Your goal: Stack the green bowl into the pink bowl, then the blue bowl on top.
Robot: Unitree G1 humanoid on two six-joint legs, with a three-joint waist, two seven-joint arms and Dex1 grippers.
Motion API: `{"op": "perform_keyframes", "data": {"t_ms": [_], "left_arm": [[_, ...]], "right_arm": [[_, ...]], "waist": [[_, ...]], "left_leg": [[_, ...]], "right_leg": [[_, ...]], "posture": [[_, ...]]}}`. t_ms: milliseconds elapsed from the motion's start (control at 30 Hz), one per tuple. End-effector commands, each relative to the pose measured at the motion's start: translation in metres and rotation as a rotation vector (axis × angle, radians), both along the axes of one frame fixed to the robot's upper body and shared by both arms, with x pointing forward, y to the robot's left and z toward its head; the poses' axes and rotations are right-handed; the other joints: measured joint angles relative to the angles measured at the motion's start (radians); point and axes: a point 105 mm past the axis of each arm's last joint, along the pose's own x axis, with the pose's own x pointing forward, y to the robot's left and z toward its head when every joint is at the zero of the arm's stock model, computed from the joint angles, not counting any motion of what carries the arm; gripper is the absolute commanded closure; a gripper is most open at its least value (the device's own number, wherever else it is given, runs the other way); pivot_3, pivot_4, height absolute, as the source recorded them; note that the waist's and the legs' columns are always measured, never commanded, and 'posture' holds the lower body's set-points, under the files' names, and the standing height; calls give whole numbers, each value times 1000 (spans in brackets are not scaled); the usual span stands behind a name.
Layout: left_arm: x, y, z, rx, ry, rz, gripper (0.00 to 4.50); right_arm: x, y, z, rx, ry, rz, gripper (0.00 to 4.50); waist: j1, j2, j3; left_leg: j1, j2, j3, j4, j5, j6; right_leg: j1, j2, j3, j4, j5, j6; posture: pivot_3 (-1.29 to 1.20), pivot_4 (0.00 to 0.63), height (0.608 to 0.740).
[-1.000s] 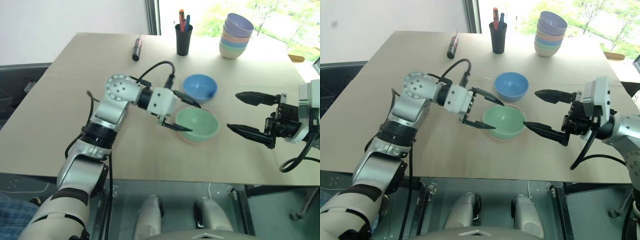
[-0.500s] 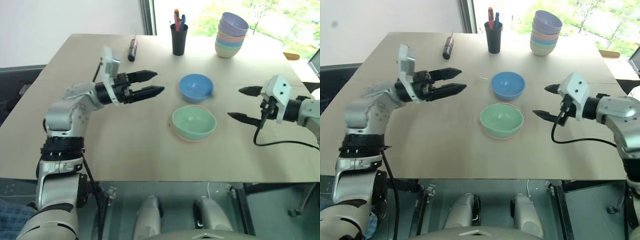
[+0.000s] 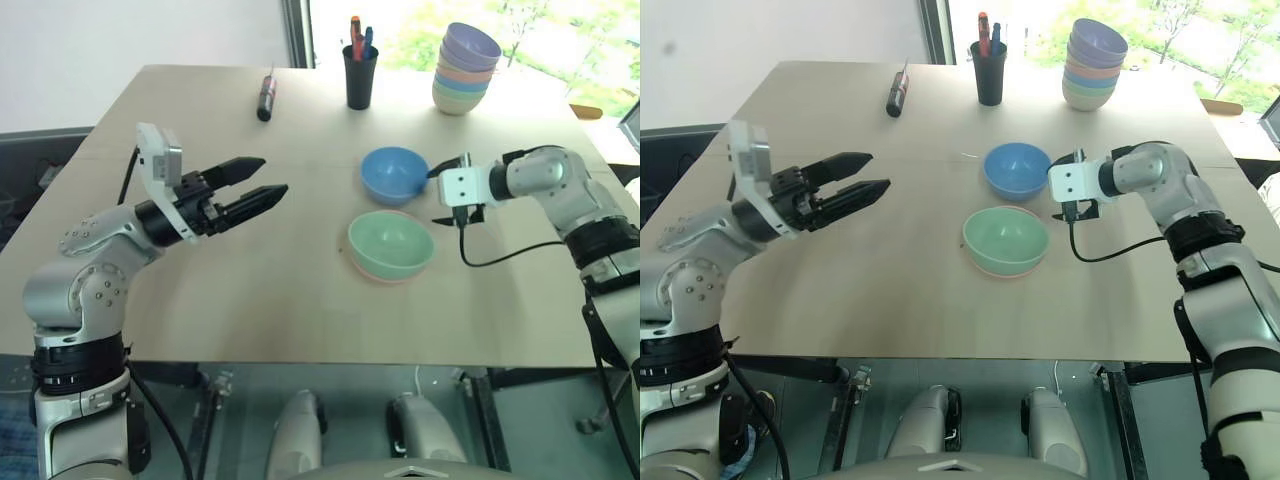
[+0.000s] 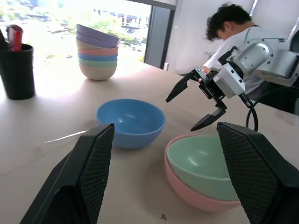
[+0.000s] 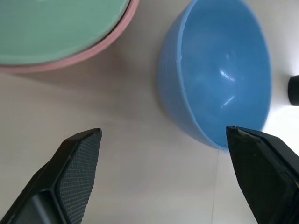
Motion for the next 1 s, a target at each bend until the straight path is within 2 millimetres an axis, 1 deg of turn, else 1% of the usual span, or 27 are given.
{"op": "perform_keyframes", "data": {"t_ms": [33,233,333,367,433,500,533,567,633,667,767,867,1000], "left_arm": [[-16,12,18,26,-103,78,798],[-25,22,23,21,-136,152,798],[-28,22,21,22,-135,159,798],[-28,21,21,24,-134,160,718],[-29,21,21,25,-133,161,703],[-28,21,21,27,-135,162,703],[-28,21,21,27,-135,162,703],[-29,20,21,30,-133,157,703],[-29,19,19,36,-127,151,703],[-29,19,18,40,-124,148,703],[-27,20,17,42,-122,151,703],[-24,19,17,45,-119,144,703],[-21,13,13,47,-105,112,703]], "right_arm": [[13,8,13,-53,-83,2,0],[20,26,6,-88,-92,11,0],[22,31,6,-107,-103,16,0],[23,33,6,-110,-106,21,258],[23,36,7,-116,-109,25,820],[23,37,7,-118,-111,27,1614],[24,38,8,-119,-112,27,1938],[24,38,8,-120,-112,28,2447],[24,38,8,-121,-112,29,3290],[23,38,7,-123,-111,30,3906],[23,34,6,-137,-112,32,4414],[23,29,8,-149,-127,39,4414],[20,27,23,-117,-154,68,4414]], "waist": [[-4,0,0],[-3,0,0],[-2,0,0],[-2,0,0],[-3,0,0],[-4,1,0],[-5,1,0],[-5,1,0],[-6,1,0],[-7,1,0],[-7,1,0],[-9,1,0],[-10,1,0]], "left_leg": [[0,0,1,0,0,0],[0,0,1,-1,0,0],[0,0,1,-1,0,0],[0,0,1,-1,0,0],[0,0,1,-1,0,0],[0,0,1,-1,0,0],[0,0,1,-1,0,0],[0,0,1,-1,0,0],[0,0,1,-1,0,0],[0,0,1,-1,0,0],[0,0,1,-1,0,0],[0,0,1,-1,0,0],[0,0,1,-1,0,0]], "right_leg": [[0,0,1,0,0,0],[0,0,0,1,0,0],[0,0,0,1,0,0],[0,0,0,1,0,0],[-1,0,0,1,0,0],[-1,0,0,1,0,0],[-1,0,0,1,0,0],[-1,0,0,1,0,0],[-1,0,0,1,0,0],[-1,0,0,1,0,0],[-1,0,0,1,0,0],[-1,0,0,1,0,0],[-1,0,0,1,0,0]], "posture": [[0,150,740],[0,150,740],[0,150,740],[0,150,740],[0,150,740],[0,150,740],[0,150,740],[0,150,740],[0,150,740],[0,150,740],[0,150,740],[0,150,740],[0,150,740]]}}
